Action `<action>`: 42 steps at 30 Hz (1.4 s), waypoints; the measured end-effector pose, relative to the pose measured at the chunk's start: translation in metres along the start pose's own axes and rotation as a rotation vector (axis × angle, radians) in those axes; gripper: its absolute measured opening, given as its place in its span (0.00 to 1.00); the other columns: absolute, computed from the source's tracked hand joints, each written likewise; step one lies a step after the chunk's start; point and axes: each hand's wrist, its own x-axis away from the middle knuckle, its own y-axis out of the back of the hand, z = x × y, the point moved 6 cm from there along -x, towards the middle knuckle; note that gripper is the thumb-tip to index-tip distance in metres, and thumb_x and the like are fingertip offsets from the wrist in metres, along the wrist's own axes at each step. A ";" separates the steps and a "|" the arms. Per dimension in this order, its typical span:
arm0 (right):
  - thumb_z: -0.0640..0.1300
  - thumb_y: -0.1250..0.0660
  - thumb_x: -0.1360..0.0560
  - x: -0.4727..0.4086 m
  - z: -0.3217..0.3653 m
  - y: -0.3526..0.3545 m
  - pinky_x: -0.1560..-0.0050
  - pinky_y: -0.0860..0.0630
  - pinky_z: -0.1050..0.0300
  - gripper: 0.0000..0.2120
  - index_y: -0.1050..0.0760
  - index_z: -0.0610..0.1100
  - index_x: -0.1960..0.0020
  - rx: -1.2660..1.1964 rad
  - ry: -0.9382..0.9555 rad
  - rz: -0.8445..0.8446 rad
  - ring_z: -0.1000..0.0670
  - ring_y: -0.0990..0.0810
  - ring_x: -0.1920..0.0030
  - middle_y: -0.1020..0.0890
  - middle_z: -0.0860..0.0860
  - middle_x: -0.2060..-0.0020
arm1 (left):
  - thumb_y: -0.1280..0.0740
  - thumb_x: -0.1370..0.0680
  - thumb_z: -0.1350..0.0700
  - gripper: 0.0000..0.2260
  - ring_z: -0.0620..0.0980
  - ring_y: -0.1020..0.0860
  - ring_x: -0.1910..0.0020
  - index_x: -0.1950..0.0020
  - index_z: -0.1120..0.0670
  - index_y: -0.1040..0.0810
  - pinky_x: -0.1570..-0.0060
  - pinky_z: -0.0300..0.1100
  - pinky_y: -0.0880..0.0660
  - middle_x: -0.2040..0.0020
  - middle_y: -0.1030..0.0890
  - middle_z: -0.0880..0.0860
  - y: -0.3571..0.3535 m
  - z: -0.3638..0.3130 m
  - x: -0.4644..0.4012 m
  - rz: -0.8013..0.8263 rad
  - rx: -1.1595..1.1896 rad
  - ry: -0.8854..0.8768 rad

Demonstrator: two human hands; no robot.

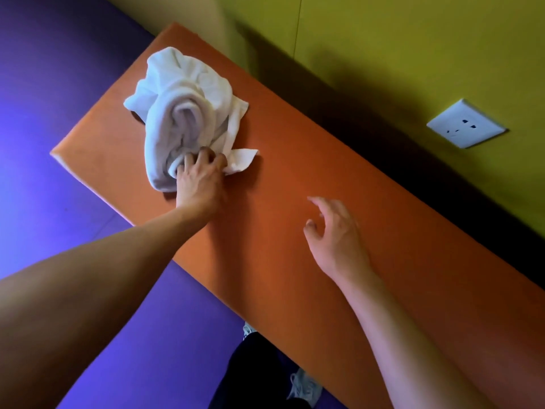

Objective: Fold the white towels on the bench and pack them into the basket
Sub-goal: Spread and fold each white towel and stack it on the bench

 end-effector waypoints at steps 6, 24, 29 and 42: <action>0.48 0.35 0.20 0.016 -0.004 0.003 0.39 0.21 0.47 0.23 0.32 0.55 0.26 -0.111 0.004 -0.034 0.51 0.24 0.36 0.25 0.53 0.36 | 0.37 0.18 0.57 0.06 0.61 0.27 0.47 0.42 0.55 0.26 0.49 0.55 0.29 0.46 0.24 0.57 0.035 -0.037 0.058 -0.038 0.335 -0.119; 0.47 0.38 0.16 0.144 -0.001 0.118 0.58 0.23 0.68 0.07 0.27 0.44 0.46 -0.479 -0.015 -0.002 0.55 0.21 0.53 0.21 0.50 0.53 | 0.40 0.16 0.49 0.08 0.51 0.24 0.42 0.44 0.53 0.28 0.44 0.53 0.25 0.37 0.23 0.49 0.157 -0.159 0.202 0.038 0.646 -0.150; 0.50 0.30 0.21 0.173 0.016 0.186 0.63 0.28 0.62 0.12 0.28 0.42 0.50 -0.590 0.075 -0.059 0.55 0.24 0.60 0.21 0.47 0.58 | 0.36 0.18 0.55 0.07 0.36 0.25 0.57 0.54 0.52 0.32 0.58 0.34 0.32 0.59 0.22 0.38 0.225 -0.192 0.217 0.028 0.756 -0.209; 0.45 0.31 0.22 0.242 -0.020 0.296 0.62 0.30 0.54 0.06 0.23 0.50 0.58 -0.087 -0.019 -0.117 0.44 0.19 0.60 0.21 0.51 0.66 | 0.38 0.25 0.52 0.09 0.42 0.37 0.69 0.62 0.50 0.36 0.68 0.39 0.39 0.70 0.34 0.41 0.350 -0.230 0.264 -0.232 1.013 -0.199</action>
